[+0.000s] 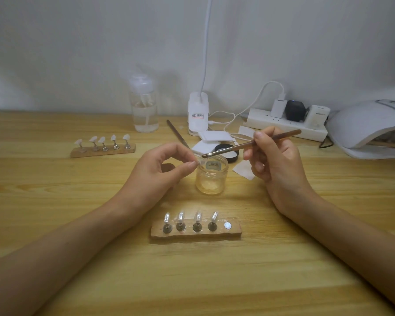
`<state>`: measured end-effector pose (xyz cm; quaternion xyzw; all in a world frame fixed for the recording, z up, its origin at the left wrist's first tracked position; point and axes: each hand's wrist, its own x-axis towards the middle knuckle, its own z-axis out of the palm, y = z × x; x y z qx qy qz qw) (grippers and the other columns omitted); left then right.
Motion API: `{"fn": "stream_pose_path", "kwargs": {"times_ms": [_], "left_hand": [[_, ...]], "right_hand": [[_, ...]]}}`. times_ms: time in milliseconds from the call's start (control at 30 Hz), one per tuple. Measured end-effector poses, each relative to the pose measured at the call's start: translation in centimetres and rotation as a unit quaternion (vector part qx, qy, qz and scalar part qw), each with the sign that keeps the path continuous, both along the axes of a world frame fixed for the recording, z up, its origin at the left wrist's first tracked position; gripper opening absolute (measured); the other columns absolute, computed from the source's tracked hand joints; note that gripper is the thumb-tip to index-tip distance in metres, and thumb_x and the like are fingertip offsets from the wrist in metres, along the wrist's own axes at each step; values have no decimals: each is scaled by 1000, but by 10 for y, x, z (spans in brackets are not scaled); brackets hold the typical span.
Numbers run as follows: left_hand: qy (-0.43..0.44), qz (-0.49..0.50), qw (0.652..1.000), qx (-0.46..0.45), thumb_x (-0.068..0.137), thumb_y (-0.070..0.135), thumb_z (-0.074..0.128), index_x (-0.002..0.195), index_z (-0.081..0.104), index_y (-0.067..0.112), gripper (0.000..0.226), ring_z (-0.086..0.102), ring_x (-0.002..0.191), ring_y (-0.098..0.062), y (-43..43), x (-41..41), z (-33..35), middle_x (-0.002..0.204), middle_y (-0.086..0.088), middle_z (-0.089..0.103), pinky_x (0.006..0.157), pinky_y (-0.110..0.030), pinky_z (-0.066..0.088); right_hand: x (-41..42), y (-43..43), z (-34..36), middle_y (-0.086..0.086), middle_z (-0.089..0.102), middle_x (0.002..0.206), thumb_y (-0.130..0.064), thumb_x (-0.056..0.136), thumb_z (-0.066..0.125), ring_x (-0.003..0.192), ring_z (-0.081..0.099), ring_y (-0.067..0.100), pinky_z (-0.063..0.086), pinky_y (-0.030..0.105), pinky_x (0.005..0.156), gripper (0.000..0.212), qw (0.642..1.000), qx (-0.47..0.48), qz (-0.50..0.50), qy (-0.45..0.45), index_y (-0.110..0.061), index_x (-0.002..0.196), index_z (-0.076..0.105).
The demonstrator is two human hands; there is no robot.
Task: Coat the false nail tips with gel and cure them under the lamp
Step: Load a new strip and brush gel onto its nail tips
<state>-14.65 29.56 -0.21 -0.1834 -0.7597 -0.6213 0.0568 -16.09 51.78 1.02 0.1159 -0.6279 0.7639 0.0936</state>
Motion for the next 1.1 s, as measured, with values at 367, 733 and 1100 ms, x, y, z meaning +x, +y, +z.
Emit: {"fn": "stream_pose_path", "kwargs": {"times_ms": [367,733,1100], "left_hand": [[-13,21,1000,-4,87,20,71,83,68,19,5,46,48,2,1,1,1,71,20,65,45,-8,37],[-28,25,999,-12,88,20,71,82,67,19,7,46,45,2,2,2,3,61,22,61,43,-7,35],[-38,31,999,-12,87,19,71,79,67,20,9,44,45,2,4,3,6,64,20,63,44,-8,35]], "right_hand": [[2,-3,1,-1,63,63,-20,101,50,44,39,8,29,14,39,23,1000,18,4,-9,-20,79,48],[1,-3,1,0,62,61,-18,101,51,44,38,8,29,16,39,23,999,3,-8,-39,-20,79,48],[-1,-1,0,-1,61,60,-17,101,51,44,38,7,28,16,40,22,999,-8,-21,-41,-19,80,48]]}}
